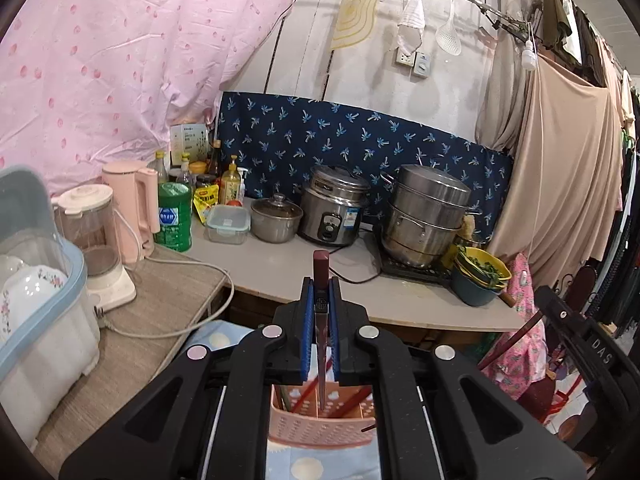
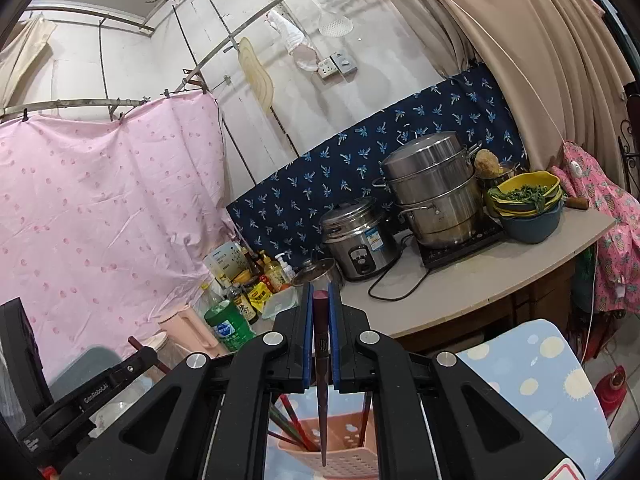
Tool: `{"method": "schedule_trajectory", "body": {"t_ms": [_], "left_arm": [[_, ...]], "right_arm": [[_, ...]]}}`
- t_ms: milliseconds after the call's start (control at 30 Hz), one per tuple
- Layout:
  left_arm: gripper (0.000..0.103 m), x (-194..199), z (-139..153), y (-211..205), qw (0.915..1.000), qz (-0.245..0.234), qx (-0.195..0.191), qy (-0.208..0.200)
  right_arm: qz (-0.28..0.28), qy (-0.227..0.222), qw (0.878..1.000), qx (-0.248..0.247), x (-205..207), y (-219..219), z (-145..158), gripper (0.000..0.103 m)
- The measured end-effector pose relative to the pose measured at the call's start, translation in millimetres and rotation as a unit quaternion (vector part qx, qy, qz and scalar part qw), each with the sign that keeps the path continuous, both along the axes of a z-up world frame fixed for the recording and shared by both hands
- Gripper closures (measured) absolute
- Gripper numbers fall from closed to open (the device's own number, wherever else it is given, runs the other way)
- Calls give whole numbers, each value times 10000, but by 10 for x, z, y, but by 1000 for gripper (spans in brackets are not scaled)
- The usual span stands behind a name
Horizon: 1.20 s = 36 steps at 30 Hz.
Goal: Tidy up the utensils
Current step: 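Lower both chopsticks into the pink basket and open both tools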
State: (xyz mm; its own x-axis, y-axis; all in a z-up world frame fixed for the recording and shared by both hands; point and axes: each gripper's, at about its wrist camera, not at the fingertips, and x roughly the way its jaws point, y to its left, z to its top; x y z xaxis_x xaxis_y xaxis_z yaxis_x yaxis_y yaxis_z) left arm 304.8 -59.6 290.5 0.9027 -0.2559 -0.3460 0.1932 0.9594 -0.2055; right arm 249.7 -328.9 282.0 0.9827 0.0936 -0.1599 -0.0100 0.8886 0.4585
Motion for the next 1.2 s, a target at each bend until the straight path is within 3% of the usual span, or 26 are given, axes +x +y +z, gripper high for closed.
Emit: {"method": "schedule_trajectory", "body": {"t_ms": [200,467,833,933,1000,1067,1200], "left_arm": [[96,252,-192,-33,9999,63,61,148],[96,405,-499,-116,9991,33,224,364],[96,453,-797,-119,9975,-125,266,639],[95,420,-819,-104,9975,-94,289,632],[92,392,-819,-98,9976,-90,310,616],[77,353,-809,-84,9976,-97,308,614],[58,221,-772,-58,9979,-81,357,536]], "right_arm": [[-28,120,9999,-111,343,23,-98,96],[50,494,9985,-214,632,120,-505,96],[329,1106,9916,-591,828,402,-1052,95],[331,1133,9911,-622,795,442,-1088,90],[339,1149,9909,-619,754,458,-1083,82],[339,1123,9912,-611,691,465,-1059,76],[347,1054,9924,-540,533,440,-991,73]]}}
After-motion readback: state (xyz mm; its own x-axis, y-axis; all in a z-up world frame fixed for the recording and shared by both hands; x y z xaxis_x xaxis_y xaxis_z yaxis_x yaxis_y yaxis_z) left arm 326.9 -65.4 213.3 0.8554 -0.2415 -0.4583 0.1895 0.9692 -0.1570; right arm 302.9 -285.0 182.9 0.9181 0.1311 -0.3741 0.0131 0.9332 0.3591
